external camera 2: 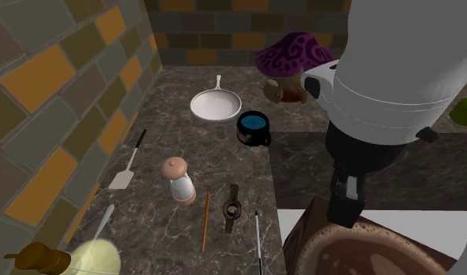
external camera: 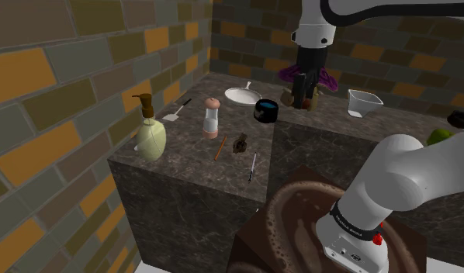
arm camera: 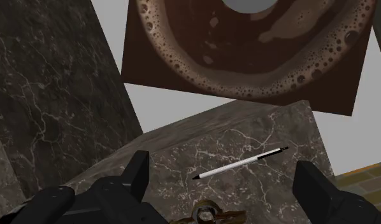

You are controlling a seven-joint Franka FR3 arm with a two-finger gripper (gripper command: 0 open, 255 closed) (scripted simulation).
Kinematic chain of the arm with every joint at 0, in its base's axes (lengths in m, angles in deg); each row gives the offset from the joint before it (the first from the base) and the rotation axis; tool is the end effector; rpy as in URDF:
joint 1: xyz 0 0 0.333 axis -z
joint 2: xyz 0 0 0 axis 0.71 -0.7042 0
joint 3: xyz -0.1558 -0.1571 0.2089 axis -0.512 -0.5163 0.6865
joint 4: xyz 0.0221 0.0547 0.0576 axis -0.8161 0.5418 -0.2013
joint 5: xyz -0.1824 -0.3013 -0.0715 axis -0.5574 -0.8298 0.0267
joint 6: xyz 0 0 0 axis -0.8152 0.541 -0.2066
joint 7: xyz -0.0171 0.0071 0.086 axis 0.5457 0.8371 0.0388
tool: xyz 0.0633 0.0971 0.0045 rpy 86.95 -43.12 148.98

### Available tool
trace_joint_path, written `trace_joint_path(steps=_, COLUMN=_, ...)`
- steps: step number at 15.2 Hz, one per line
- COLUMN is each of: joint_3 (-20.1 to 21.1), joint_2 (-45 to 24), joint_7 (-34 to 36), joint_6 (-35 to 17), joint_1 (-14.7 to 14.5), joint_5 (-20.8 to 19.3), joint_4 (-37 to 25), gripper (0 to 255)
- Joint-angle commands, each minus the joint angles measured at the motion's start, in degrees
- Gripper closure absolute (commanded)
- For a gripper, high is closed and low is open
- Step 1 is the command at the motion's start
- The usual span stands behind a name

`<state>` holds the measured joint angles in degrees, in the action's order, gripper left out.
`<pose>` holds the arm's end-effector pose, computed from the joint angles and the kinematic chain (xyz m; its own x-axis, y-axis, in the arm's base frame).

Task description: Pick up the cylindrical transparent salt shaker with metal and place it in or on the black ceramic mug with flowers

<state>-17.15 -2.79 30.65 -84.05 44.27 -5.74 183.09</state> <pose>0.2755 -0.0129 0.5260 0.9855 0.0756 -0.1520 0.0870 -0.9937 0.0701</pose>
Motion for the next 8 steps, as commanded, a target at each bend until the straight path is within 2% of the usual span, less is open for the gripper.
trace_joint_path(steps=1, joint_3=0.0, joint_2=0.0, joint_7=0.0, joint_6=0.0, joint_1=0.0, joint_5=0.0, joint_4=0.0, gripper=0)
trace_joint_path(steps=8, joint_3=1.2, joint_2=-13.8, joint_7=3.7, joint_6=-11.8, joint_1=-0.2, joint_5=1.2, joint_4=-4.5, gripper=0)
